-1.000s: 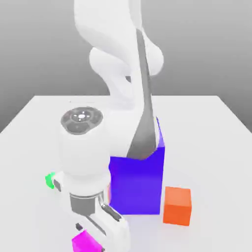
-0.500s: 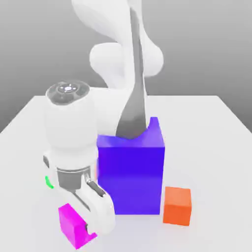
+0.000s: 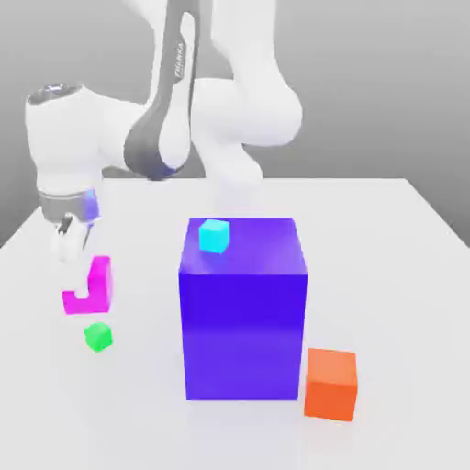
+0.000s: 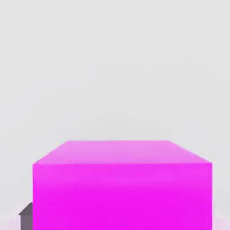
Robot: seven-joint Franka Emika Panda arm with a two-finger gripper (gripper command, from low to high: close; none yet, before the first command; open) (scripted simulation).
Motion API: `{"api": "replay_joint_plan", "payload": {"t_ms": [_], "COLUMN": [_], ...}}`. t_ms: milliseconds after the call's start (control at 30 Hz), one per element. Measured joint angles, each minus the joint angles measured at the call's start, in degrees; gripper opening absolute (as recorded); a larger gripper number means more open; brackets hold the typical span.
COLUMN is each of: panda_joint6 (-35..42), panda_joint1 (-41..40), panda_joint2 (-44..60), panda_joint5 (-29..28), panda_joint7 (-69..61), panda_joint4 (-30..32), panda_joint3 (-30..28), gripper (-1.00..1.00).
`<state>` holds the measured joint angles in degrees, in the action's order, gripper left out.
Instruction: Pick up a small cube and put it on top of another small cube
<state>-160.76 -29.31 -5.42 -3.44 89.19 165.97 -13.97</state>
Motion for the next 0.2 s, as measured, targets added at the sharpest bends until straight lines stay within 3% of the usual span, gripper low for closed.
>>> {"api": "replay_joint_plan", "payload": {"t_ms": [100,133,200], "panda_joint6": [-5.83,-7.04,-7.04], "panda_joint1": [0.47,0.34,0.33], "panda_joint2": [6.16,7.46,7.46], "panda_joint5": [4.71,5.89,5.89], "panda_joint7": [-3.26,-4.07,-4.07], "panda_joint4": [-0.18,-0.23,-0.23], "panda_joint3": [0.97,1.4,1.4], "gripper": [-1.0,1.0,1.0]}}
